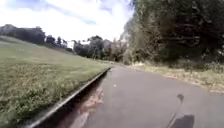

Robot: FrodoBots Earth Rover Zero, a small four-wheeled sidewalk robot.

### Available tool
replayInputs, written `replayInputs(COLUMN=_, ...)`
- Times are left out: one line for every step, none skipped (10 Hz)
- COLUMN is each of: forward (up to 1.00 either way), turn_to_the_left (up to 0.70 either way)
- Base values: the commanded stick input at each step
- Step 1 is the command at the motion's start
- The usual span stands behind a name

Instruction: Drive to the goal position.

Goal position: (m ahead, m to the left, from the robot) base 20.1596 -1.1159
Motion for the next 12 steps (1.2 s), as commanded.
replayInputs(forward=0.70, turn_to_the_left=-0.11)
replayInputs(forward=0.70, turn_to_the_left=-0.20)
replayInputs(forward=0.70, turn_to_the_left=-0.23)
replayInputs(forward=0.70, turn_to_the_left=-0.23)
replayInputs(forward=0.70, turn_to_the_left=-0.20)
replayInputs(forward=0.70, turn_to_the_left=-0.12)
replayInputs(forward=0.70, turn_to_the_left=0.00)
replayInputs(forward=0.70, turn_to_the_left=0.00)
replayInputs(forward=0.70, turn_to_the_left=0.00)
replayInputs(forward=0.70, turn_to_the_left=0.00)
replayInputs(forward=0.70, turn_to_the_left=0.00)
replayInputs(forward=0.70, turn_to_the_left=0.00)
